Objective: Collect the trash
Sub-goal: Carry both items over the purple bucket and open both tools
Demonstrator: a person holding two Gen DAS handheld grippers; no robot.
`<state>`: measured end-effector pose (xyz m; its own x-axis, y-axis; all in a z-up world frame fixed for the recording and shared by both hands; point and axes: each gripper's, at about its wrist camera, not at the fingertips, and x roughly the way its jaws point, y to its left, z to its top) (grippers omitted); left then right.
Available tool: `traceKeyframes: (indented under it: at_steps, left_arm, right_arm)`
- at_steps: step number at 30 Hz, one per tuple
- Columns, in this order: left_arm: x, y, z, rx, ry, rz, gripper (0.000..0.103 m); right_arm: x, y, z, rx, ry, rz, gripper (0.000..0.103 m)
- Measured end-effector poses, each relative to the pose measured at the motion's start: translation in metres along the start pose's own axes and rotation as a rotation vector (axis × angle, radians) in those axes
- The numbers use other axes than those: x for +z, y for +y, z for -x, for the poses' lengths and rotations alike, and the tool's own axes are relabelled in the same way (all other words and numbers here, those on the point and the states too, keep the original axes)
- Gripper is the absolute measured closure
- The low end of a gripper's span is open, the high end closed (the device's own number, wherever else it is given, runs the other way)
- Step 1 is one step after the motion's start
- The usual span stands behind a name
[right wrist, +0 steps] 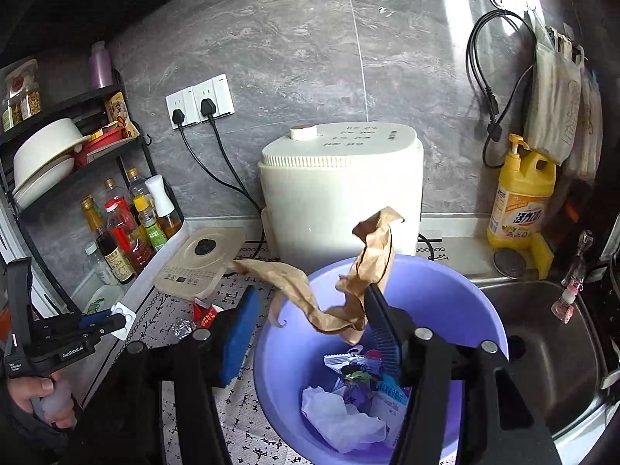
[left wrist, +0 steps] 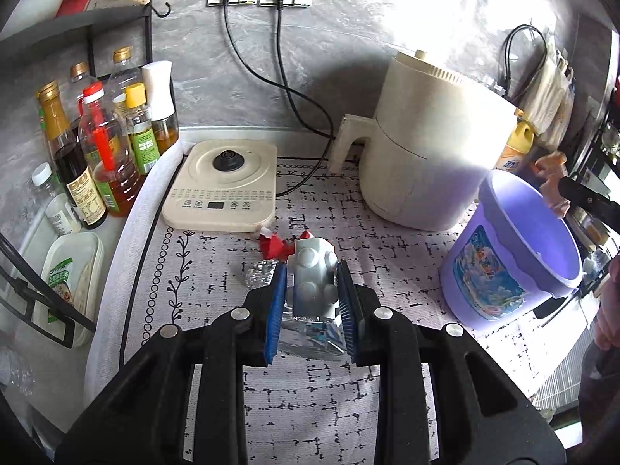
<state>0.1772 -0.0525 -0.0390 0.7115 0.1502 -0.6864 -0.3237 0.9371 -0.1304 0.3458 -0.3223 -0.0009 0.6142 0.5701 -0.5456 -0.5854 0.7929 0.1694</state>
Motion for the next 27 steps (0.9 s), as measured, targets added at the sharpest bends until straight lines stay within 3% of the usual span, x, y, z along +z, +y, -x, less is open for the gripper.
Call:
traceKeyframes:
  at_steps: [6, 12, 19, 27]
  left_arm:
    - [0.021, -0.044, 0.004, -0.064, -0.040, -0.093, 0.077]
    - [0.038, -0.093, 0.006, -0.180, -0.095, -0.141, 0.077]
    - [0.047, -0.153, -0.005, -0.255, -0.086, -0.256, 0.077]
    - [0.053, -0.199, -0.016, -0.338, -0.078, -0.309, 0.077]
  right_arm:
    - [-0.009, -0.040, 0.021, -0.036, -0.024, -0.086, 0.037]
    - [-0.022, -0.079, 0.046, -0.110, -0.024, -0.134, 0.034]
    - [-0.046, -0.126, 0.081, -0.185, -0.051, -0.237, 0.034]
    - [-0.069, -0.144, 0.100, -0.231, -0.035, -0.281, 0.034]
